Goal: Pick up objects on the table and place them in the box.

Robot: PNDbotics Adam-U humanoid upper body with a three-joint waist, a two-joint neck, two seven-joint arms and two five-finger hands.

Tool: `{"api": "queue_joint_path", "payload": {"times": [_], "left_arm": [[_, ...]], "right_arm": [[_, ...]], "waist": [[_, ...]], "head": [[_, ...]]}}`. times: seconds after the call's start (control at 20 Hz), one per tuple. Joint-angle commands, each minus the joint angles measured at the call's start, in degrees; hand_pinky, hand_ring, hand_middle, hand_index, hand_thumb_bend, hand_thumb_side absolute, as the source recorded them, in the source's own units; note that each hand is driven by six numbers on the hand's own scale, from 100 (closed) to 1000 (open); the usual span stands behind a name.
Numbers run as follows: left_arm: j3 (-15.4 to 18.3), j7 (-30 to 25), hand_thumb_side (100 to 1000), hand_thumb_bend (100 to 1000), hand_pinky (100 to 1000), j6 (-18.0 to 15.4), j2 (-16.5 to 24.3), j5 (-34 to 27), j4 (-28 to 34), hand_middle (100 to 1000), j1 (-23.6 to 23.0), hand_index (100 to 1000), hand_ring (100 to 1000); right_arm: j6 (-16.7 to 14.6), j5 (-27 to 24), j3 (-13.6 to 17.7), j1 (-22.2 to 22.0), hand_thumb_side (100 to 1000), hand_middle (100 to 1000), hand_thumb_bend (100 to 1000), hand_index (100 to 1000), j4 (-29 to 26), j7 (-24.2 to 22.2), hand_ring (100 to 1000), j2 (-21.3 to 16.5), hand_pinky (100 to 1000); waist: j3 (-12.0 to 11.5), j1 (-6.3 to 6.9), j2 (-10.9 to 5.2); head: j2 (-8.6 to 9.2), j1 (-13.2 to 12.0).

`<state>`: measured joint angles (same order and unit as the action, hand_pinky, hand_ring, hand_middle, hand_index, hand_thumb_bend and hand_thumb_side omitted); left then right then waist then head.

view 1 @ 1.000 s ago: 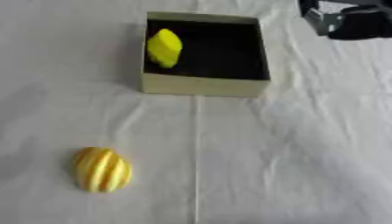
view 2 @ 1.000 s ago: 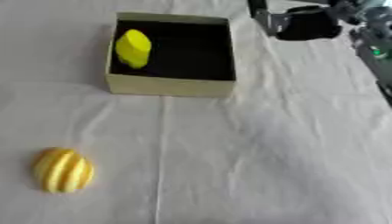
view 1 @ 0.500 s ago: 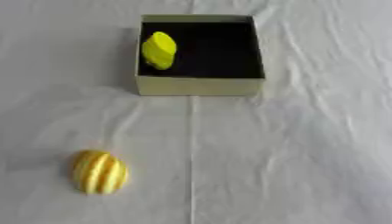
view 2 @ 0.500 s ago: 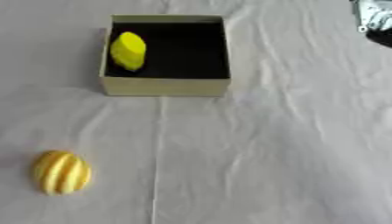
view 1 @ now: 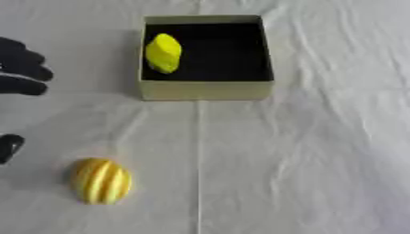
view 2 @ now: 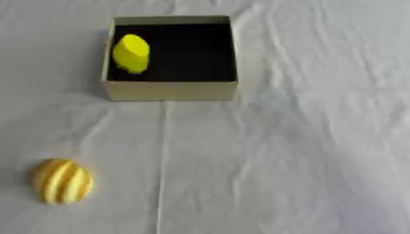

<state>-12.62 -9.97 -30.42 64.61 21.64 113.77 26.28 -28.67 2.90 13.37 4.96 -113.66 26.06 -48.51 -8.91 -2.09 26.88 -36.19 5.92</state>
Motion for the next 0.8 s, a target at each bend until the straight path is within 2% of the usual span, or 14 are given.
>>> {"api": "queue_joint_path", "payload": {"times": [0.05, 0.2, 0.4, 0.8], "left_arm": [[-1.16, -4.6, 232, 286, 966, 1.99, 2.29, 2.02, 0.82, 837, 0.49, 912, 941], [-2.17, -7.8, 108, 357, 967, 3.37, 2.32, 4.05, 0.82, 841, -0.41, 913, 943], [-3.05, -10.34, 100, 406, 977, 3.18, 2.29, 5.44, 0.82, 846, -2.02, 915, 948], [-5.14, -16.2, 107, 255, 988, 0.48, 0.8, 1.81, 0.82, 844, -1.53, 911, 944]], "right_arm": [[0.54, 0.77, 0.79, -0.35, 175, 492, 100, 778, -0.94, 0.53, 792, 0.63, 883], [1.46, 0.42, 0.75, -0.78, 257, 484, 100, 773, -0.94, 0.29, 790, 2.07, 887], [2.91, -0.53, 0.53, -0.78, 353, 475, 100, 768, -0.94, -0.58, 788, 3.49, 891], [6.19, -2.83, 0.31, -0.68, 503, 461, 100, 759, -0.94, -2.42, 786, 5.35, 898]], "waist": [[0.17, 0.24, -1.14], [0.33, 0.42, -1.11], [0.41, 0.71, -1.07], [0.61, 1.27, -1.16]], "head": [[0.47, -0.34], [0.5, -0.42], [0.68, -0.21], [0.74, -0.07]]}}
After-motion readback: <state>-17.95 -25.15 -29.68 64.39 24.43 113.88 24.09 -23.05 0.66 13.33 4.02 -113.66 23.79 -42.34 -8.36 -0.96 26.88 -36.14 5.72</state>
